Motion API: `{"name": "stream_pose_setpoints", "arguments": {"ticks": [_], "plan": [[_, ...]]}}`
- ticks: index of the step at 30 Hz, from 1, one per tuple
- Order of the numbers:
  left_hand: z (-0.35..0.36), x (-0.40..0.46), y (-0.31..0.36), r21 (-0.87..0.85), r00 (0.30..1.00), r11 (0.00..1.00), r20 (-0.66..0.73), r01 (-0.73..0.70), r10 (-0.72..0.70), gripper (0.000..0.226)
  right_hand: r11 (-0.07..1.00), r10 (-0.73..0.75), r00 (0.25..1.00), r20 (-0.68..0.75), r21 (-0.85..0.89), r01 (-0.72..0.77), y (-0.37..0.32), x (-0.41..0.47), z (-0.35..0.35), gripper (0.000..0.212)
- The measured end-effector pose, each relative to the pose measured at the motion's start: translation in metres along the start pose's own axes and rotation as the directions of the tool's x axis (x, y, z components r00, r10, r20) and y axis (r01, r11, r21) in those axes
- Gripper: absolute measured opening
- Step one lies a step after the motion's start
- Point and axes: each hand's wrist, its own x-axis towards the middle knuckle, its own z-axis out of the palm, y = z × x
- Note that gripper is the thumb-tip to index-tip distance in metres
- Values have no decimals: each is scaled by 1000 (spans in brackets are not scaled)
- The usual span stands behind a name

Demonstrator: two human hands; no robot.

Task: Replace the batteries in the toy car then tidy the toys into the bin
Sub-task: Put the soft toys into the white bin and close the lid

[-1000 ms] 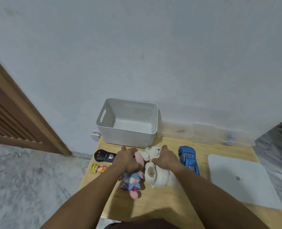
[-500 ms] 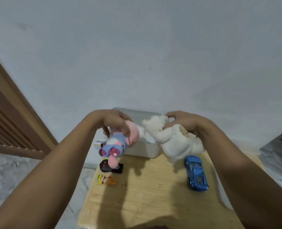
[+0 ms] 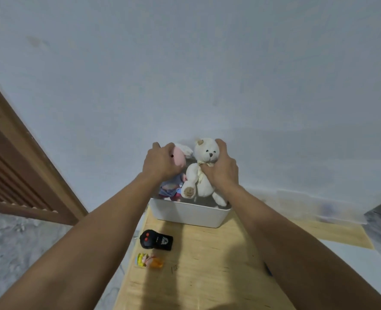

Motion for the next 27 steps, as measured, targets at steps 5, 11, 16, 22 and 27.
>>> {"name": "stream_pose_setpoints", "arguments": {"ticks": [5,11,16,22,27], "plan": [[29,8,-10,66,996,998,86,18,-23,47,995,42,997,59,-96,-36,18,9,25,68],[65,16,-24,153,970,988,233,35,-70,48,980,99,974,205,-188,-60,44,14,56,69],[85,27,-29,205,930,977,348,50,-121,52,961,170,943,287,-262,-93,59,24,69,65],[97,35,-24,223,899,971,403,86,-173,42,936,238,908,344,-332,-120,63,30,83,66],[94,36,-16,228,879,967,431,114,-205,42,924,251,899,359,-366,-112,67,31,83,66]]}}
